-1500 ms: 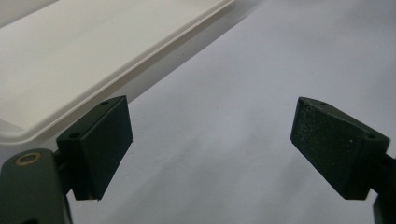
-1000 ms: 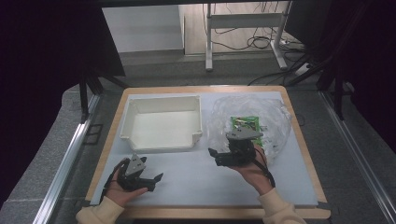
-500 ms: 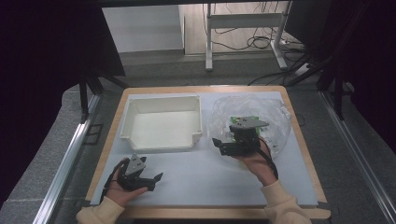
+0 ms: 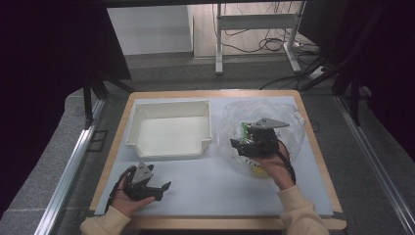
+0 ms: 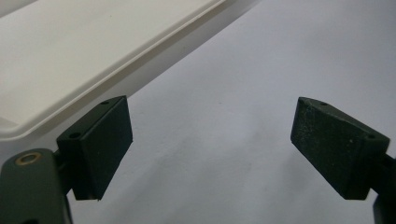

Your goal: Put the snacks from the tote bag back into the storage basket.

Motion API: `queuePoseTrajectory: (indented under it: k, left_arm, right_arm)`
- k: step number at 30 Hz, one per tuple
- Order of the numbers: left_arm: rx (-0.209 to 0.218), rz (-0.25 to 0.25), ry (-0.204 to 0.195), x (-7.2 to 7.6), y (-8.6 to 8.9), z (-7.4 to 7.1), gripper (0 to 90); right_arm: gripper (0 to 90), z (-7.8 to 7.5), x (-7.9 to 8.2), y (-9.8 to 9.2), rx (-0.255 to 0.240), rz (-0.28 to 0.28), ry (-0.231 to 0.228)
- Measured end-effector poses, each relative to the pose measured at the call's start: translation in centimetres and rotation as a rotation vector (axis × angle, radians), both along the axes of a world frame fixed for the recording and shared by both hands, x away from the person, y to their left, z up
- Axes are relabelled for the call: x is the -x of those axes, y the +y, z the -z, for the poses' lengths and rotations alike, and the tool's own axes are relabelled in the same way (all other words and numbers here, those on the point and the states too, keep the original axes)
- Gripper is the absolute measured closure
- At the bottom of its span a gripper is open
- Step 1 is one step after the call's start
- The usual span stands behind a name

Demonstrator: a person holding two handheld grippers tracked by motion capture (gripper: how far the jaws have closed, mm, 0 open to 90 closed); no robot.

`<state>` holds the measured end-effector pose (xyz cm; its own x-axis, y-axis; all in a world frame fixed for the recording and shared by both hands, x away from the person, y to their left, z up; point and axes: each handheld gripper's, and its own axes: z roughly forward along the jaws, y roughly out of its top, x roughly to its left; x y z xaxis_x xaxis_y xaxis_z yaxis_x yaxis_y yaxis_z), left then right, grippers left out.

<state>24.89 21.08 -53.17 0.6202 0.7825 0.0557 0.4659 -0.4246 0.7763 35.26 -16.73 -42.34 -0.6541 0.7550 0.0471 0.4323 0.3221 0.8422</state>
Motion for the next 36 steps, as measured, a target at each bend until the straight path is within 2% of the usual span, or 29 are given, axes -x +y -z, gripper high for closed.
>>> queuePoseTrajectory:
  k: [10, 14, 23, 36]
  left_arm:
    - [-0.002, -0.001, 0.000, 0.0, 0.1, -0.1, 12.9]
    - [-0.003, -0.002, 0.000, 0.0, 0.1, -0.1, 13.1]
    - [-0.006, 0.003, 0.000, 0.1, 0.1, -0.1, 13.1]
    - [0.005, -0.008, -0.016, 0.4, -0.1, -0.4, 13.3]
  right_arm:
    - [25.1, 0.7, -1.7, -1.1, 0.006, 0.049, 0.018]
    - [27.5, 0.8, -2.2, -1.8, 0.004, 0.047, 0.024]
    - [26.5, 0.8, -2.6, -3.0, 0.037, 0.096, -0.011]
    - [26.7, 0.7, -3.9, -3.3, 0.061, 0.128, 0.008]
